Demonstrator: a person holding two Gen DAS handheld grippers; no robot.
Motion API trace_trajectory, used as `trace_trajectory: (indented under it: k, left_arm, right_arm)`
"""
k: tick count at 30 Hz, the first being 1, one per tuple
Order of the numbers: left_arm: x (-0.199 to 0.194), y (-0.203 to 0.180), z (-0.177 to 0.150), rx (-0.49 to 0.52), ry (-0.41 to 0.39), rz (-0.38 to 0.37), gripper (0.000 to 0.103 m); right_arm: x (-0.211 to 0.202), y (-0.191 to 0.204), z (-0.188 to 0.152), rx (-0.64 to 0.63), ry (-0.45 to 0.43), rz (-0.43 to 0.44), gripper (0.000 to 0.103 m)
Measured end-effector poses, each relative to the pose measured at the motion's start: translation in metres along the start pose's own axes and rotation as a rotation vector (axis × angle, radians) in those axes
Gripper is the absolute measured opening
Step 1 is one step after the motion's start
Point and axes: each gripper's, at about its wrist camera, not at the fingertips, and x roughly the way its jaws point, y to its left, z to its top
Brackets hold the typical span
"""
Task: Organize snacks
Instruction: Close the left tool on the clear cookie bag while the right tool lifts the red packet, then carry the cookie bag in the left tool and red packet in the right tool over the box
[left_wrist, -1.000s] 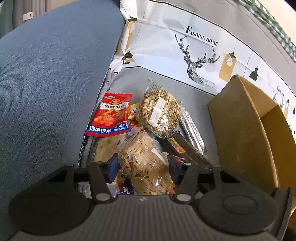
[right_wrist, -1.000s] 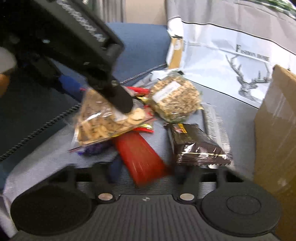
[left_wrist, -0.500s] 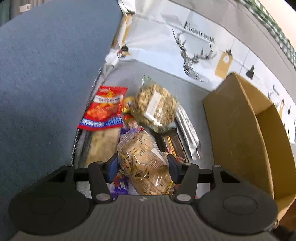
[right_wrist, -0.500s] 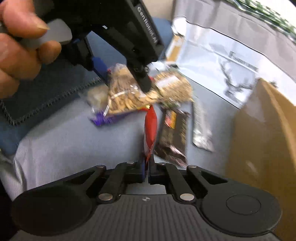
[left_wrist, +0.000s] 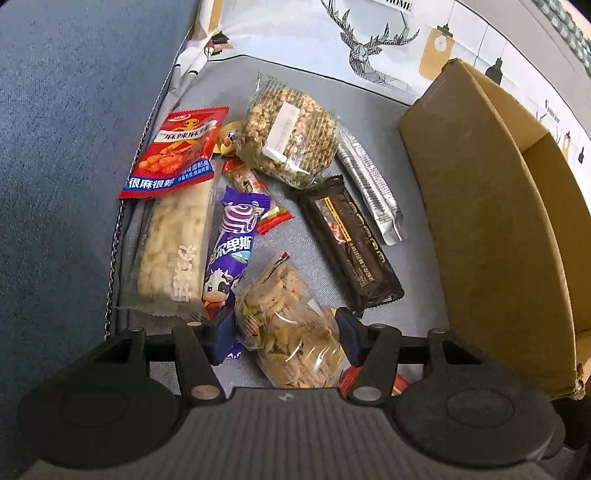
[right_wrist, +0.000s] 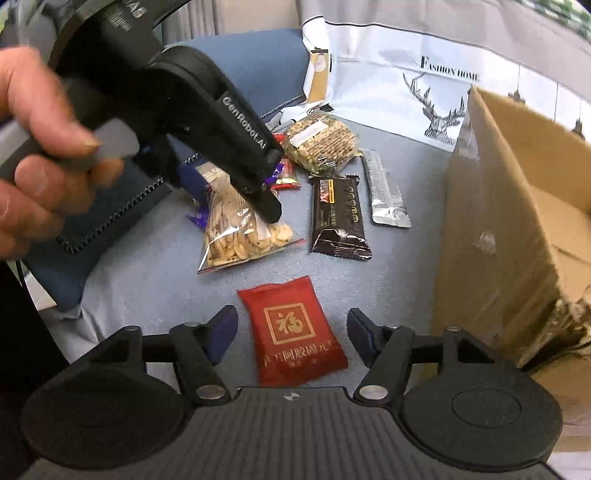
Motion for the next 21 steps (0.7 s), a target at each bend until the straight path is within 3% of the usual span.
trace_trajectory:
  k: [6, 10, 12, 16, 21]
  left_arm:
    - [0.004, -0.004, 0.000, 0.005, 0.016, 0.005, 0.068]
    - [0.011, -0.013, -0.001, 0.039, 0.030, 0.038, 0.068]
    - [0.013, -0.015, 0.000, 0.047, 0.031, 0.051, 0.063]
    - [0.003, -0.016, 0.002, 0.052, -0.034, 0.041, 0.057]
    - [-0.020, -0.011, 0.009, -0.016, -0.147, -0.007, 0.057]
  right_arm:
    - [0.021, 0.003, -0.003, -0.008, 0.047, -0.013, 0.071]
    - [0.019, 0.005, -0.005, -0.024, 0.028, 0.001, 0.046]
    - [0.016, 0.004, -0.005, -0.022, 0.021, 0.007, 0.043]
    - [0.007, -0.001, 0.000, 0.008, -0.016, -0.001, 0.042]
    - [-0.022, -0.011, 0.016, 0.056, -0.112, -0.012, 0.042]
